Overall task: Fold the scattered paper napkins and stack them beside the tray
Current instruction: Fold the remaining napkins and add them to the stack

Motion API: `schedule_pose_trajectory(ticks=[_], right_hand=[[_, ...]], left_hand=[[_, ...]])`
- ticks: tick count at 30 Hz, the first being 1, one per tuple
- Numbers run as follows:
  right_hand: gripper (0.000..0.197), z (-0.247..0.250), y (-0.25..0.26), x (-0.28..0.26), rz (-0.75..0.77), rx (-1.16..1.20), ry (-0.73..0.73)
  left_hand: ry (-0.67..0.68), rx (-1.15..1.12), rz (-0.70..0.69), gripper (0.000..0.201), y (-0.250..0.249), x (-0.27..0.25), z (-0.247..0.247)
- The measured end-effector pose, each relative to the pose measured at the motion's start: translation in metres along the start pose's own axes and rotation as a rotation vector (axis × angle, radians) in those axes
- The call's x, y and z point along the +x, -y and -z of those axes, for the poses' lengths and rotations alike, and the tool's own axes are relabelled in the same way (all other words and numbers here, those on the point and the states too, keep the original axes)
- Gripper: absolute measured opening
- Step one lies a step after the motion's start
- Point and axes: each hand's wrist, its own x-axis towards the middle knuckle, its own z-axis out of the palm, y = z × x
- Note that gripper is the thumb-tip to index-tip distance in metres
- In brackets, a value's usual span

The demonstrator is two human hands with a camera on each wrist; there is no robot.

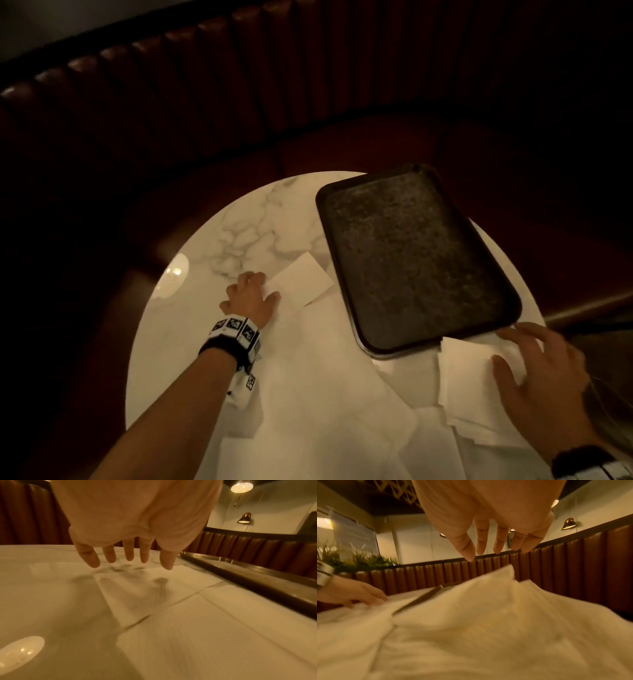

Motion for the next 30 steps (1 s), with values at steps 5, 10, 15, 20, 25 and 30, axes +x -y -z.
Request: schedule_pose_trajectory(ticks=[5, 10, 15, 20, 25, 30], right_hand=[[0.029, 0.005, 0.024, -0.016, 0.065, 0.091, -0.048], [0.028, -0.008, 0.058, -0.041, 0.169, 0.153, 0.015], [0.030, -0.011, 0.094, -0.057, 0.415, 0.398, 0.174], [0.030, 0.009, 0.148, -0.072, 0.349, 0.629, 0.447], [0.031, 0.030, 0.200, -0.095, 0.248, 0.917, 0.589], [0.021, 0.052, 0.214, -0.131, 0.139, 1.239, 0.814]], left_hand=[[0.059, 0.137, 0.032, 0.068, -0.017, 0.025, -0.002], [0.186, -0.003, 0.125, 0.052, -0.012, 0.029, -0.004], [0.089, -0.385, -0.049, 0.031, -0.001, -0.007, 0.018], [-0.028, -0.985, -0.128, 0.011, -0.006, -0.114, 0.070], [-0.017, -1.379, -0.174, 0.030, 0.001, -0.222, 0.085], [-0.040, -1.516, -0.203, 0.035, 0.021, -0.285, 0.080]])
